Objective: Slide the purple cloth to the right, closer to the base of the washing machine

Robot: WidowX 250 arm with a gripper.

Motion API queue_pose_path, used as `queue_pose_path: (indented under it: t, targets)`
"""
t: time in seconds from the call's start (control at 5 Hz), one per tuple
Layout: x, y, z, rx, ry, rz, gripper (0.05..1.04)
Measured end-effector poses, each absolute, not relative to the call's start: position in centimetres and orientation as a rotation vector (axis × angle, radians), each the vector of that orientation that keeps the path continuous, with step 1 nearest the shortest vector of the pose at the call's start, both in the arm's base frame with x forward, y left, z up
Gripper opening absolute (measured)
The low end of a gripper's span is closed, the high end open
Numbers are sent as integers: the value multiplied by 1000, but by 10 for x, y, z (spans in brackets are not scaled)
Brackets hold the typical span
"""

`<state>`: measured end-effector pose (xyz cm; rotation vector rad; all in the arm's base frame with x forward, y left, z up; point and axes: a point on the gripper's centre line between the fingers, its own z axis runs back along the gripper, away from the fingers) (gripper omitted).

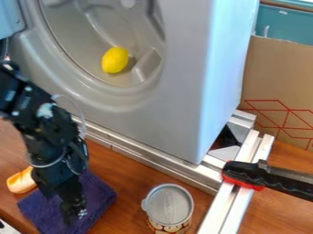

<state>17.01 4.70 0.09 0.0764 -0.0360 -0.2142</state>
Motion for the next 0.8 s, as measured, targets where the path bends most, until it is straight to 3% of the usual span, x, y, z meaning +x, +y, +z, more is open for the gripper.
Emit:
queue_pose_path:
  t: [0.4, 0.8]
  targets:
    - [168, 57, -24, 27, 129, -227, 999]
    - [179, 57, -30, 4, 137, -198, 999]
